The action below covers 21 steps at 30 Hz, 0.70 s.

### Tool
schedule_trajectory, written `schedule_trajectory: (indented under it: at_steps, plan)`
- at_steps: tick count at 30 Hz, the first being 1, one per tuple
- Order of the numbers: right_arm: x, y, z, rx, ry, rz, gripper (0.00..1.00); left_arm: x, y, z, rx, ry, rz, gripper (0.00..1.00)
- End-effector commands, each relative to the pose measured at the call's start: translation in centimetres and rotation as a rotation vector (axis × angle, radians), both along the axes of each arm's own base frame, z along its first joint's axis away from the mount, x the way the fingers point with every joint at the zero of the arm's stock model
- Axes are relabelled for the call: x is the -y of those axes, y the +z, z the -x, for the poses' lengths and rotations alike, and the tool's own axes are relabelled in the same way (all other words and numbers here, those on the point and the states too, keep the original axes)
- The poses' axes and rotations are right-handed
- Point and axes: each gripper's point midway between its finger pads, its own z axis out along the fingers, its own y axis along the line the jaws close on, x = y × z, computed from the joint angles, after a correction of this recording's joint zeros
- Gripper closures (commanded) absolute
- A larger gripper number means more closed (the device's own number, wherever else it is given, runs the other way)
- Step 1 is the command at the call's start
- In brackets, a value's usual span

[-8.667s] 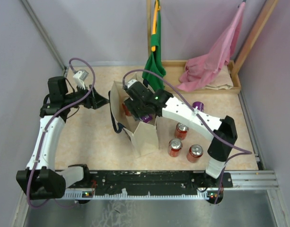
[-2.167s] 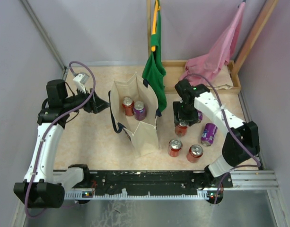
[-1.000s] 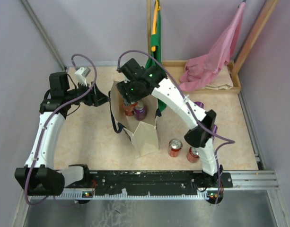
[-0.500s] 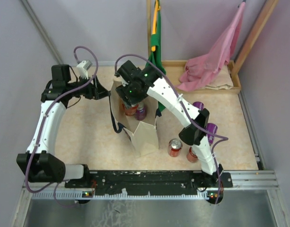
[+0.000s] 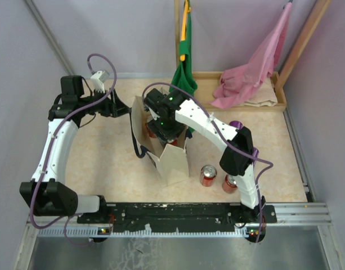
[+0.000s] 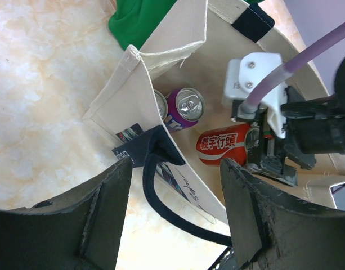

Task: Place the beverage into the canvas bag
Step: Place the drink in the canvas bag.

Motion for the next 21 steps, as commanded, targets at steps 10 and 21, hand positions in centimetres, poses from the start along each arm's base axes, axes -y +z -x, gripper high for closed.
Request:
schedule_trajectory:
  at_steps: [10,21]
  plan:
    - [-0.4,0.3,-0.6,0.108,-0.023,-0.115,1.00,0.1,0.8,-0.2,0.034,-0.014,-0.008,0.30]
    - [0.6,-2.6,-1.6,0.126,-0.047,-0.064,1.00,0.1,1.0,-0.1,0.036,-0.016,-0.009,0.30]
